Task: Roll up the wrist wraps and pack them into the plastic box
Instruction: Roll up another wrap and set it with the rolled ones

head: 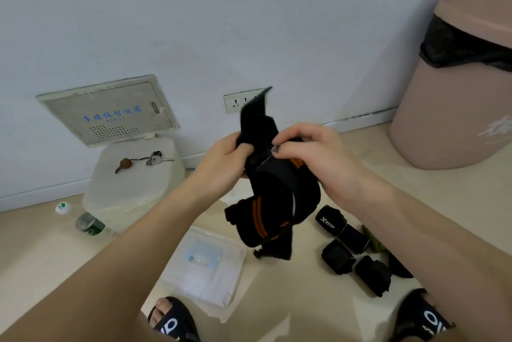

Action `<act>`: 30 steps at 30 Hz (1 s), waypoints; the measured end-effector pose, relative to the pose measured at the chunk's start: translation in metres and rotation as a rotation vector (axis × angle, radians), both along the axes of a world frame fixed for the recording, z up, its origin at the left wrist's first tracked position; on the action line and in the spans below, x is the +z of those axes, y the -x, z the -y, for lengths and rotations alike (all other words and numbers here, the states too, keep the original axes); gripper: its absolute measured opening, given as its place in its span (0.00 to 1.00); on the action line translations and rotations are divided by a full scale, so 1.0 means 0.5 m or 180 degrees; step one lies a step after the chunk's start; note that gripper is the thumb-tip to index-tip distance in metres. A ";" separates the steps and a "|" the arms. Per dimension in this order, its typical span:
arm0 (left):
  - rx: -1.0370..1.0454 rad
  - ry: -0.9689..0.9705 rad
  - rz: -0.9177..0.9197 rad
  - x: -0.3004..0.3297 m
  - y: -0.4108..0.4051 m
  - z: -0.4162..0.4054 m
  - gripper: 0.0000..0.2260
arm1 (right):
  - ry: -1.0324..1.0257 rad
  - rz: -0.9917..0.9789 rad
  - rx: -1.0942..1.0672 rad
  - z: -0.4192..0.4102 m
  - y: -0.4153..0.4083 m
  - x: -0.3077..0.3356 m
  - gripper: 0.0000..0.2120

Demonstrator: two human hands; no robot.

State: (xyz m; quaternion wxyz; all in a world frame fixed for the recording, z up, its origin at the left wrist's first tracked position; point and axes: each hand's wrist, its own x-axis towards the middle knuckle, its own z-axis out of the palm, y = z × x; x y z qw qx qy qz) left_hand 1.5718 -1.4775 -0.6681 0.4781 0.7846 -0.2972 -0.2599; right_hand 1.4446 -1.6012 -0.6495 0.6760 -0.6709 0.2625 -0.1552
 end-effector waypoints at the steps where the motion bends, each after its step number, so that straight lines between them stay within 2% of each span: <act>1: 0.0127 -0.0006 -0.0018 -0.001 -0.007 -0.003 0.09 | -0.0186 -0.0018 -0.0109 0.010 0.004 0.006 0.07; 3: 0.0332 -0.0063 0.0087 -0.003 -0.020 -0.013 0.08 | -0.0606 0.0054 -0.0313 0.028 0.013 0.019 0.11; 6: 0.0492 -0.0044 0.0250 -0.001 -0.025 -0.028 0.14 | -0.1127 0.0170 -0.0408 0.043 0.026 0.033 0.15; 9: 0.0325 0.0041 0.0551 0.008 -0.019 -0.034 0.13 | -0.1414 0.0153 -0.0296 0.040 0.035 0.040 0.18; 11: 0.0125 -0.0081 0.0863 0.009 -0.017 -0.032 0.09 | -0.1594 0.0218 -0.0230 0.036 0.038 0.046 0.19; 12: 0.0054 -0.0193 0.0906 0.009 -0.014 -0.030 0.11 | -0.1711 0.0290 -0.0207 0.034 0.038 0.048 0.19; 16: -0.0207 -0.0406 0.0330 0.019 0.009 -0.029 0.09 | -0.1935 0.0463 -0.0093 0.035 0.037 0.048 0.17; 18: -0.0456 -0.0381 -0.0008 0.022 0.013 -0.033 0.16 | -0.1936 0.0460 -0.0039 0.032 0.037 0.046 0.16; 22: -0.0736 -0.0551 0.0248 0.015 0.012 -0.036 0.31 | -0.1942 0.0476 -0.0048 0.024 0.035 0.046 0.16; 24: -0.0765 -0.0653 0.0589 0.008 0.006 -0.033 0.28 | -0.1858 0.0446 -0.0063 0.022 0.032 0.045 0.15; 27: -0.0774 -0.0787 0.1061 0.001 -0.003 -0.032 0.15 | -0.1775 0.0402 -0.0097 0.024 0.030 0.041 0.08; 30: -0.0813 -0.0880 0.1115 -0.006 -0.012 -0.036 0.14 | -0.1707 0.0397 -0.0153 0.030 0.028 0.036 0.05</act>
